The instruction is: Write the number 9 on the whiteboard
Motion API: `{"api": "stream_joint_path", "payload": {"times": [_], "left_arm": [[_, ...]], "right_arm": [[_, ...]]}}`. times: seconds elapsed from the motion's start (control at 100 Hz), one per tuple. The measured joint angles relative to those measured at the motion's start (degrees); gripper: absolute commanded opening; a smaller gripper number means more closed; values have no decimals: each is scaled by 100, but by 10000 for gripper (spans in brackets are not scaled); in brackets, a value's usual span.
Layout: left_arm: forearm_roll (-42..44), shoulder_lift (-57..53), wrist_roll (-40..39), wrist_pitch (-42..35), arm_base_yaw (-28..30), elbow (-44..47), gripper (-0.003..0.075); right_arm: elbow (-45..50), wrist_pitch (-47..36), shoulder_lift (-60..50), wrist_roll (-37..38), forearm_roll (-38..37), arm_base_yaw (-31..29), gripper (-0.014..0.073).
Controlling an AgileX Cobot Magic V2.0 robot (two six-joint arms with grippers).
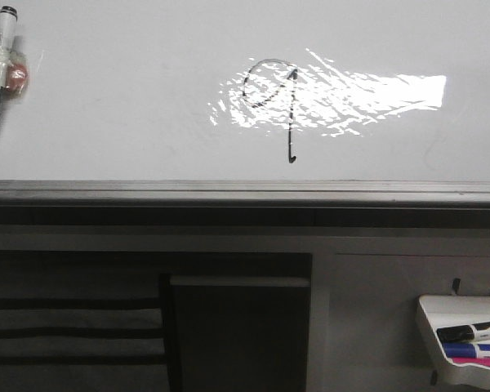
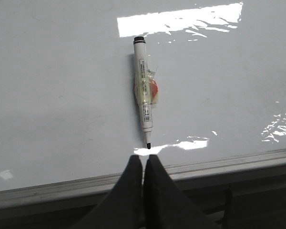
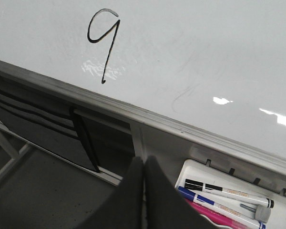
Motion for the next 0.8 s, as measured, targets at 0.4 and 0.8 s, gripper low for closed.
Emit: {"api": "stream_joint_path", "payload": {"times": [0.4, 0.8], "left_arm": [[21, -2026, 0, -391, 514, 1513, -20], [35, -2359, 0, -852, 667, 1979, -20]], "right_arm": [[0, 0, -12, 0, 0, 0, -72], [0, 30, -12, 0, 0, 0, -72]]}}
